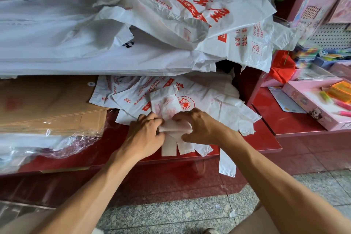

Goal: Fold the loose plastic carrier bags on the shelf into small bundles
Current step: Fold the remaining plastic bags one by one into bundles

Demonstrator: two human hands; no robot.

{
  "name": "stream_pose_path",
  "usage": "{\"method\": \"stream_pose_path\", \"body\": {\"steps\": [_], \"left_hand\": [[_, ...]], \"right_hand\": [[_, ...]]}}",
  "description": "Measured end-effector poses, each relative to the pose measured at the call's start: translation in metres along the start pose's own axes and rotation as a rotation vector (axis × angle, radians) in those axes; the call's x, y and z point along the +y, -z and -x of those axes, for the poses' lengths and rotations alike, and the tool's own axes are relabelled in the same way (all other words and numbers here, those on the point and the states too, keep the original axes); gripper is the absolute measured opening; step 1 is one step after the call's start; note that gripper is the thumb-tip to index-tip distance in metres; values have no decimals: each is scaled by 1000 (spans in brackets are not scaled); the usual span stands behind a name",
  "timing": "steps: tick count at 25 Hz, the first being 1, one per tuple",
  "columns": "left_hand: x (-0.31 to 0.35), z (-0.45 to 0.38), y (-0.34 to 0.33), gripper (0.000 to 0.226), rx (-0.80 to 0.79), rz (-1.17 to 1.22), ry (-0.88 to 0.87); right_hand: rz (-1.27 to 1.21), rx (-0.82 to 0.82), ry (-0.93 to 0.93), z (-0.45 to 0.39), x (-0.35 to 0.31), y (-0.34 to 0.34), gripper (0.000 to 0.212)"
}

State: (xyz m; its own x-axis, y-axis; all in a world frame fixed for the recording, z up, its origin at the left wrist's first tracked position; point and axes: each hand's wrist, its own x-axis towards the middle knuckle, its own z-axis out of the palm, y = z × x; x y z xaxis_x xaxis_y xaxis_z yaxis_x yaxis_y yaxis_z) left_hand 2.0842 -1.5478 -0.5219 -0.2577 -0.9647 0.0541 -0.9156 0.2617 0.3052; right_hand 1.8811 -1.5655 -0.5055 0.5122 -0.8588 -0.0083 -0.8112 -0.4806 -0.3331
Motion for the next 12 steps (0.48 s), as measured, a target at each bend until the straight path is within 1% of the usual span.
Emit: {"method": "stream_pose_path", "body": {"steps": [1,2,4,5,7,8,9,10,12], "left_hand": [[0,0,0,23,53,50,11],[0,0,1,15,105,132,32],[2,1,6,18,152,329,116],[3,2,8,21,151,421,160],[5,4,12,20,138,553,232],[6,5,12,15,130,596,267],[6,5,12,7,122,615,295],[7,6,12,5,111,609,313],[5,5,10,33,98,511,296]], "right_hand": [[-62,11,-10,0,1,-2,56],[-158,67,-31,0,2,-2,51],[-331,224,-109,-3,6,-1,35],[-384,275,-154,-4,9,-1,29],[-494,303,-240,-4,15,-3,21],[-540,301,-264,-4,16,-5,18],[-555,296,-271,-4,17,-7,16],[-543,286,-266,-4,16,-8,14],[-461,254,-227,-6,14,-10,13]]}}
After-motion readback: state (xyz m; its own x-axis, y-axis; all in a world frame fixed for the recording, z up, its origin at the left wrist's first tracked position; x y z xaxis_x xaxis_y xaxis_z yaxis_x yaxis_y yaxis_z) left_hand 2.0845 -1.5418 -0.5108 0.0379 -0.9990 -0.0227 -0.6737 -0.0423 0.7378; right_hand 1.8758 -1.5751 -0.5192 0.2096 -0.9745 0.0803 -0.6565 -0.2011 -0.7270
